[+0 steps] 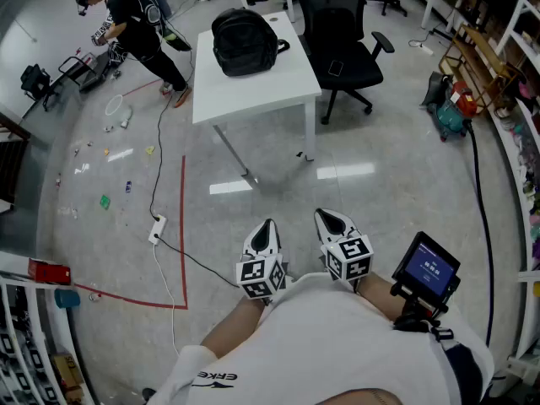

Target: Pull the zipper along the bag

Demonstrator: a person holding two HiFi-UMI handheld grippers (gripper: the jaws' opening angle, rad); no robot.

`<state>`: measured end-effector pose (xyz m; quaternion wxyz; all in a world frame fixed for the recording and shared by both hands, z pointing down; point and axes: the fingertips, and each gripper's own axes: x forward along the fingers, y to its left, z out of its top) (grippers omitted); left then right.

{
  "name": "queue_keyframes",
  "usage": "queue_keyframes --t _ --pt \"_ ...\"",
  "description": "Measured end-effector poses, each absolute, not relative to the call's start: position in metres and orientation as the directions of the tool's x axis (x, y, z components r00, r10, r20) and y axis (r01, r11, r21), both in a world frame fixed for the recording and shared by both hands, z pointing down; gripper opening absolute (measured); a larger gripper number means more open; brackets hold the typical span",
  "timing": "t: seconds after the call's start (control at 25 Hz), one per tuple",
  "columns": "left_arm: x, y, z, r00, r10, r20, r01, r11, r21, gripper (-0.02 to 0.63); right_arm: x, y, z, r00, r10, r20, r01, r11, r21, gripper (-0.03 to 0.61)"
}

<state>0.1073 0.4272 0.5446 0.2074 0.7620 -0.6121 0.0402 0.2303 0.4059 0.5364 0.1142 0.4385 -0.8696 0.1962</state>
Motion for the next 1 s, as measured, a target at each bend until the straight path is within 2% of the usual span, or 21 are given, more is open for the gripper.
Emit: queue_keyframes --t 1.0 --pt "0.054 0.439 0.549 0.232 -0.924 0.304 -0.942 -0.135 0.306 0.003 0.190 0.411 0.536 -0.567 -0.737 0.367 -0.823 0.513 -0.244 0.003"
